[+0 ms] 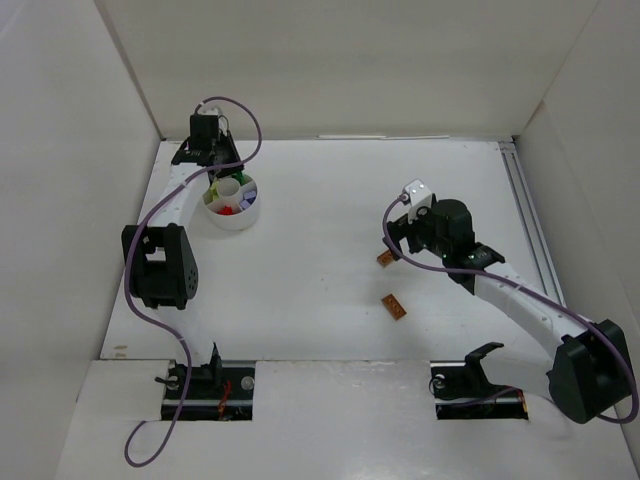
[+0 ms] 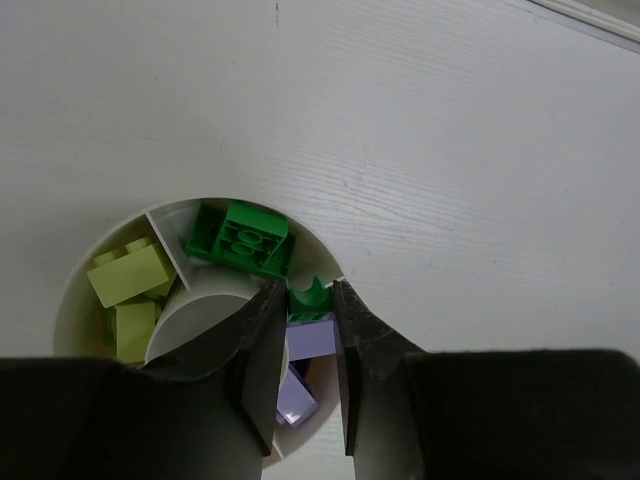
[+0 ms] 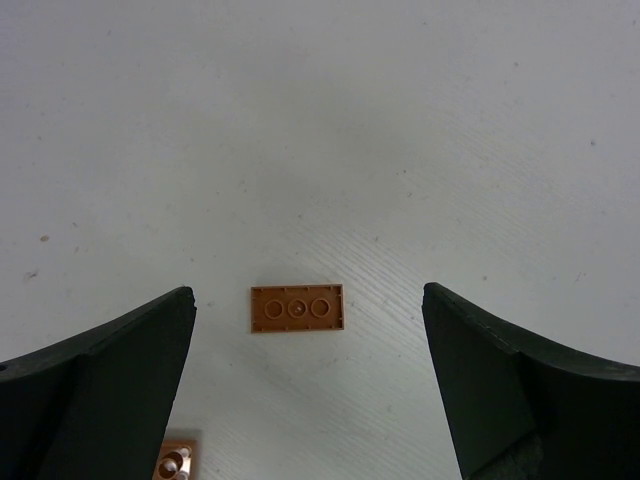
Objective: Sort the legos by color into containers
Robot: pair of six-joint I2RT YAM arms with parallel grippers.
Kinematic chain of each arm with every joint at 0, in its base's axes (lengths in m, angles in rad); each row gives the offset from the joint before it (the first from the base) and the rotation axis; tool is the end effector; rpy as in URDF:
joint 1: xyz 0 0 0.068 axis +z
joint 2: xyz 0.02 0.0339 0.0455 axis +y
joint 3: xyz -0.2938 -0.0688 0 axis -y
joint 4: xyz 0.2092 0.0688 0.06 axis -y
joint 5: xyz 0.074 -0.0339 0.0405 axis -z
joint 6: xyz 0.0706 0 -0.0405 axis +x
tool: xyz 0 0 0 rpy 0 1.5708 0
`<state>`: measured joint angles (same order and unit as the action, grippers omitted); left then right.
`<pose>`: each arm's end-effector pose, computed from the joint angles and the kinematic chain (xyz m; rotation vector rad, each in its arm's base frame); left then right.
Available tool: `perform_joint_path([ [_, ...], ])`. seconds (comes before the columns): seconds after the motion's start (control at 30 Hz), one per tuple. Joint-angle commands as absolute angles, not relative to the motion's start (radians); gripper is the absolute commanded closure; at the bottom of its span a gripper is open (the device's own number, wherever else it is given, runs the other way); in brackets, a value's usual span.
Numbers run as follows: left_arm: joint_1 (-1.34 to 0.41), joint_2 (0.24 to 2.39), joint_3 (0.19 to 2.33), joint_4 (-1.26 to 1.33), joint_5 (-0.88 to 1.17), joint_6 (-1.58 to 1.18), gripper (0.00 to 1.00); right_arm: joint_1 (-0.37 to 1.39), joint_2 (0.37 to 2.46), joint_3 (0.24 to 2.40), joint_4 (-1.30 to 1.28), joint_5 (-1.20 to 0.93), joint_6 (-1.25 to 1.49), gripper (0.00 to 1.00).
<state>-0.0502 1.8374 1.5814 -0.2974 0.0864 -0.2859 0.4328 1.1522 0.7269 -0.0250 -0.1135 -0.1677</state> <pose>0.4369 -0.0281 0.3261 -0.1999 2.1263 -0.2901 0.2197 0.1103 0.2875 -0.6689 1.9160 0.2824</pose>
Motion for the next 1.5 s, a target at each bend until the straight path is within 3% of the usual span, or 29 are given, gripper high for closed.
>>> perform_joint_path([
  [0.0,-0.048,1.832,1.624,-0.304,0.098,-0.267,0.77,0.428,1.137,0.758,-0.009,-0.129,-0.155,0.00],
  [0.13,-0.048,1.832,1.634,-0.313,0.089,-0.267,0.72,0.419,1.127,0.758,-0.009,-0.129,-0.155,0.00],
  [0.23,-0.048,1.832,1.634,-0.322,0.080,-0.267,0.58,0.419,1.127,0.758,-0.009,-0.129,-0.155,0.00],
  [0.43,-0.048,1.801,1.643,-0.322,0.119,-0.267,0.51,0.419,1.109,0.749,-0.009,-0.117,-0.135,0.00],
  [0.47,-0.048,1.790,1.643,-0.313,0.135,-0.267,0.42,0.419,1.109,0.749,-0.009,-0.082,-0.135,0.00],
  [0.5,-0.048,1.758,1.631,-0.299,0.150,-0.267,0.28,0.407,1.109,0.749,-0.026,-0.081,-0.117,0.00],
  [0.53,-0.048,1.737,1.615,-0.285,0.167,-0.267,0.00,0.407,1.138,0.749,-0.058,-0.062,-0.060,0.00],
  [0.67,-0.101,1.591,1.484,-0.190,0.239,-0.323,0.00,0.408,1.215,0.782,-0.207,0.130,0.298,0.00],
  [0.87,-0.213,1.341,1.155,0.004,0.239,-0.449,0.00,0.508,1.377,0.843,-0.276,0.276,0.569,0.02],
  [0.97,-0.277,1.296,1.077,0.029,0.239,-0.471,0.00,0.518,1.460,0.905,-0.304,0.285,0.618,0.12],
  [1.3,-0.420,1.221,0.922,0.018,0.155,-0.538,0.00,0.518,1.713,1.018,-0.342,0.229,0.738,0.19],
  [1.47,-0.452,1.209,0.902,0.052,0.196,-0.538,0.00,0.518,1.761,1.019,-0.328,0.229,0.773,0.31],
])
